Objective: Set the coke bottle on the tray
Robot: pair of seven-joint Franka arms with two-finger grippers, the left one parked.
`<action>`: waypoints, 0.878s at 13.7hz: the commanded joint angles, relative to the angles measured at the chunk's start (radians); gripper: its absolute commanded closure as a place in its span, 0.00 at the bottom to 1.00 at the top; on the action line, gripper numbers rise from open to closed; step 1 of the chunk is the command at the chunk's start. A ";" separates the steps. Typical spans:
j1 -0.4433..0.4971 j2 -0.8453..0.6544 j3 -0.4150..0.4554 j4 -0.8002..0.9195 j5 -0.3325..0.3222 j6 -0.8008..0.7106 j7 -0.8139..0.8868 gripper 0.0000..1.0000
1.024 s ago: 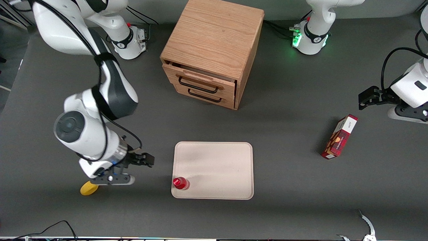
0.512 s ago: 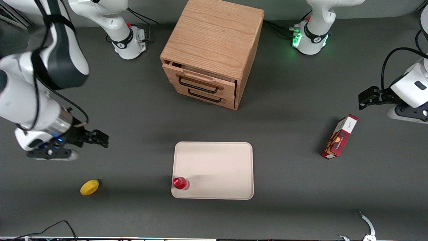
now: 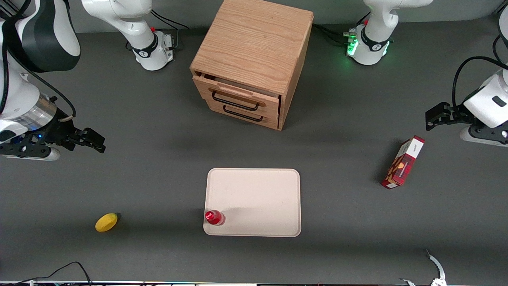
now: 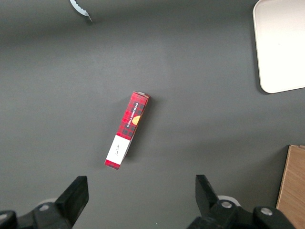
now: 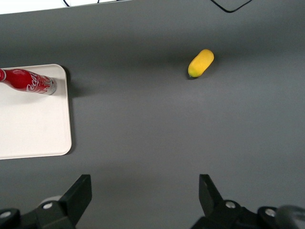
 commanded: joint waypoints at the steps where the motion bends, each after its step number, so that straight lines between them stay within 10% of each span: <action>1: -0.034 -0.032 -0.003 0.014 0.012 -0.065 -0.174 0.00; 12: 0.060 -0.012 -0.096 0.298 0.018 -0.325 -0.247 0.00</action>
